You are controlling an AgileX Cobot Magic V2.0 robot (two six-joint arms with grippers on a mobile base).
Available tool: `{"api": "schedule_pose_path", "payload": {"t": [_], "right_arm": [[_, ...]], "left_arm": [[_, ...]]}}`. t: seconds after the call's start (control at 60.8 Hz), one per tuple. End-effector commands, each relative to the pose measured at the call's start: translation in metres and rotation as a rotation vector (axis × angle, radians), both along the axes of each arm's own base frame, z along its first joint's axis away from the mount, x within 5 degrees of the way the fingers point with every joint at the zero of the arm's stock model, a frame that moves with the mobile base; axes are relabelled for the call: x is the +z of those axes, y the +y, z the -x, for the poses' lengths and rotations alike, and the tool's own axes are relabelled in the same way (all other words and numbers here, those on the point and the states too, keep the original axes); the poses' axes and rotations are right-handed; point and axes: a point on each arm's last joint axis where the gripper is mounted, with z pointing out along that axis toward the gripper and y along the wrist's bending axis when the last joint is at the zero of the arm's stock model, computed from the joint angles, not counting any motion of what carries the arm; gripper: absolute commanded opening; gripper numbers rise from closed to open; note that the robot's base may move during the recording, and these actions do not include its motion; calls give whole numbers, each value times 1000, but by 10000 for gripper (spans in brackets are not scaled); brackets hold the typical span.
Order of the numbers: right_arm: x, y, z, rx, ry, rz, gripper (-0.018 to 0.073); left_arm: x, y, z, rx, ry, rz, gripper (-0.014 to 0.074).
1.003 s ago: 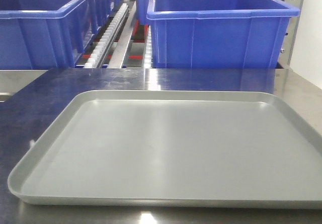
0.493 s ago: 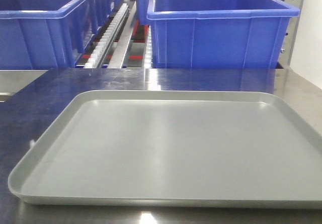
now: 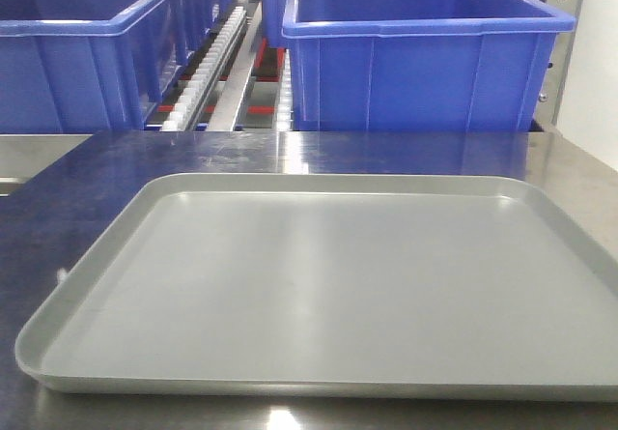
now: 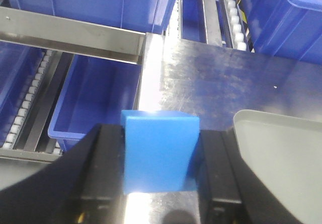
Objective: Sort and place red and blue blocks on shelf
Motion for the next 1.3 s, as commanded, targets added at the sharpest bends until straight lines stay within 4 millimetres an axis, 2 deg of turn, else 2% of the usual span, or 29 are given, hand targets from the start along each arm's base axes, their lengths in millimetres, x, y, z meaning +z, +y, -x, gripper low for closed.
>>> {"api": "schedule_pose_path", "payload": {"t": [0.0,0.329,1.282], "right_arm": [[17,-1,-1,-7,-109,24,56],[17,-1,-1,-7,-109,24,56],[17,-1,-1,-7,-109,24,56]], "left_arm": [[18,0,-3,0,-122,13,125],[10,0,1,-1,-147,17,125],[10,0,0,-2,-156,18,125]]}}
